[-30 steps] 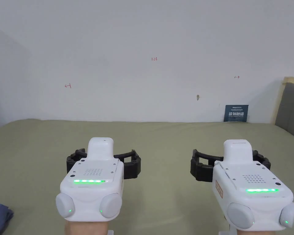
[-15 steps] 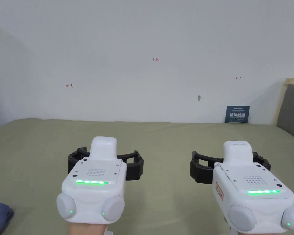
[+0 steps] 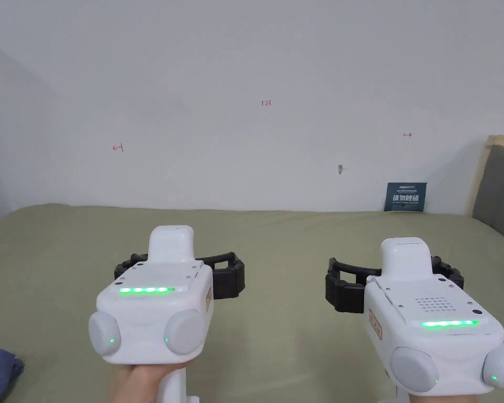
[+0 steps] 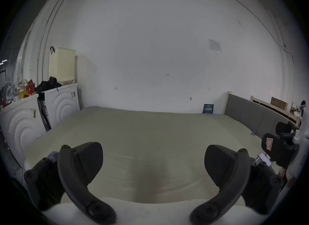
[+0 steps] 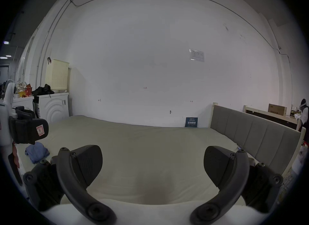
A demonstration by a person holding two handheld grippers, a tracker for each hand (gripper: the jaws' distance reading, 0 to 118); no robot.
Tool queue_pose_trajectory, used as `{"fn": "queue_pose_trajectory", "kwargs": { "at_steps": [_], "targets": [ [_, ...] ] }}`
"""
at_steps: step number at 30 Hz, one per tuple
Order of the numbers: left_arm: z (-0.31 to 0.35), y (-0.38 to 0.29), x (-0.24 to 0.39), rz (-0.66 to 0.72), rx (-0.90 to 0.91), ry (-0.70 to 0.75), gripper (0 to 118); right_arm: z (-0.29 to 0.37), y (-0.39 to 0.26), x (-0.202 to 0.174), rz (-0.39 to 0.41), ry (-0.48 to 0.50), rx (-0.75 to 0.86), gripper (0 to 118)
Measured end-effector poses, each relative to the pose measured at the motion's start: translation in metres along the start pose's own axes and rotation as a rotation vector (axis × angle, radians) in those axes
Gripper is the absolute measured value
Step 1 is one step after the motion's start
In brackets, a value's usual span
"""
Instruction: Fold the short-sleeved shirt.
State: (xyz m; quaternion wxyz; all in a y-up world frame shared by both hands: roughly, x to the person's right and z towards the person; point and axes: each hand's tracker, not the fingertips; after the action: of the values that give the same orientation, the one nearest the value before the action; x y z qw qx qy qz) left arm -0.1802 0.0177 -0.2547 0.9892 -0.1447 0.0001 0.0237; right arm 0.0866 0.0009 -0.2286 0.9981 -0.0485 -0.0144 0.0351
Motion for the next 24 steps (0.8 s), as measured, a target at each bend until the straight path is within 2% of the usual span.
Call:
{"fn": "queue_pose_trajectory", "kwargs": {
  "at_steps": [5, 18, 24],
  "targets": [
    [0.005, -0.004, 0.002, -0.057, 0.053, -0.022, 118, 0.000, 0.002, 0.000, 0.005, 0.013, -0.003, 118],
    [0.006, -0.005, 0.012, -0.107, -0.040, -0.030, 118, 0.000, 0.001, 0.001, -0.008, 0.019, -0.021, 118],
    [0.003, -0.004, 0.007, -0.059, -0.054, -0.047, 118, 0.000, 0.001, 0.000, -0.022, 0.026, -0.028, 118]
  ]
}}
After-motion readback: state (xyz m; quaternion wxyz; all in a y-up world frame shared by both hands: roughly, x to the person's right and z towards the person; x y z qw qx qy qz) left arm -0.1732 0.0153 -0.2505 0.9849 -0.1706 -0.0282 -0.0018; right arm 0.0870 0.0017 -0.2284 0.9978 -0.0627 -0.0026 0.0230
